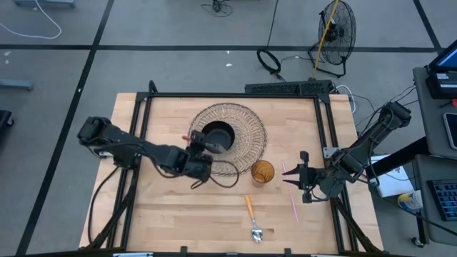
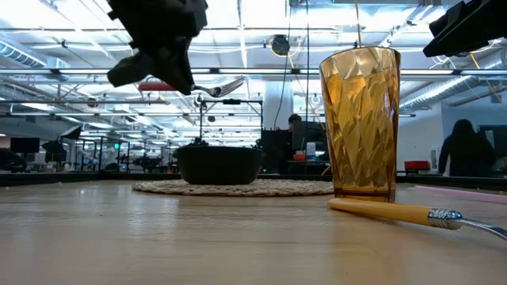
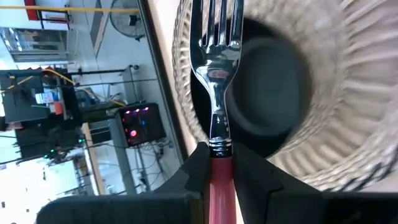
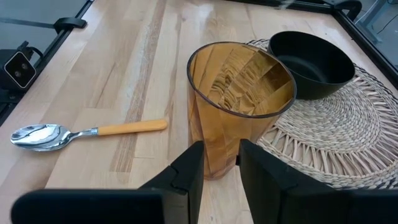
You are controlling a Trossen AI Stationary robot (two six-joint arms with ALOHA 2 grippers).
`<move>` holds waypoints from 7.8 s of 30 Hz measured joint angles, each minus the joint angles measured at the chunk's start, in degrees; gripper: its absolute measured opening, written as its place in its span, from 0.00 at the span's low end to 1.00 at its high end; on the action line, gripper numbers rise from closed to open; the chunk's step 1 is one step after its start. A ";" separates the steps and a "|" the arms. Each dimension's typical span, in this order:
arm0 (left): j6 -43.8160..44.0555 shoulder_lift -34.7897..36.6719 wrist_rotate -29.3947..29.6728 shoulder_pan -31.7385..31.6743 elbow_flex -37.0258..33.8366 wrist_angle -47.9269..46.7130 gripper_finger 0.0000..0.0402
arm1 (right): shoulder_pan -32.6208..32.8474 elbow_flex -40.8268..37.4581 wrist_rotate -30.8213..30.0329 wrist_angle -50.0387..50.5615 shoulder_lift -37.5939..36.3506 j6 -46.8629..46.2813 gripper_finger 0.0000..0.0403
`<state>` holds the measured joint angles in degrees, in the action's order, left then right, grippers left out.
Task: Pick & Place Utensil
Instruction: Put the pink fork into the black bowl on the woven mat, then put the yellow spoon into the black bowl on the woven mat
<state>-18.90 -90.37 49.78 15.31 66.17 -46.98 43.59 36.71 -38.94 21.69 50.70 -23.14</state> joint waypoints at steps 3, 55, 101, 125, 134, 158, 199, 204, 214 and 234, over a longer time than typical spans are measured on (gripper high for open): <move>-3.15 0.00 -0.02 -2.53 0.00 0.01 0.10 | 0.00 0.00 0.00 0.02 0.00 -0.02 0.22; -26.31 -9.44 -7.72 -19.18 -0.02 2.23 0.14 | 0.00 0.00 0.00 -0.09 0.00 0.24 0.22; -30.37 -9.79 -12.71 -19.26 -0.04 2.20 0.08 | 0.00 0.00 0.00 0.02 0.00 0.24 0.22; -30.69 -9.79 -13.88 -18.97 -0.04 -0.18 0.14 | 0.00 0.00 0.00 0.01 0.00 0.22 0.22; -30.62 -9.79 -11.99 -18.97 -0.04 -0.16 0.22 | 0.00 0.00 0.00 0.00 0.00 0.22 0.22; -9.07 4.49 -10.11 -16.00 -0.04 0.70 0.22 | 0.00 -4.02 0.00 -3.80 -0.72 -0.17 0.22; 19.30 10.25 -11.91 20.31 -20.46 42.74 0.22 | 3.07 -4.04 16.21 -55.05 36.32 0.06 0.22; 19.29 10.27 -10.21 21.73 -20.44 43.77 0.22 | 3.37 -4.02 14.94 -64.81 44.27 0.30 0.22; 20.96 10.27 -7.01 23.71 -20.44 44.17 0.22 | 3.80 0.29 15.28 -71.58 55.11 1.44 0.22; 21.82 10.27 -6.51 24.17 -20.44 44.11 0.22 | 6.77 2.23 15.22 -64.74 56.08 -11.18 0.22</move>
<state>2.92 -80.09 43.27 39.48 45.74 -2.87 50.37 38.94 -23.71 -43.05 106.78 -34.32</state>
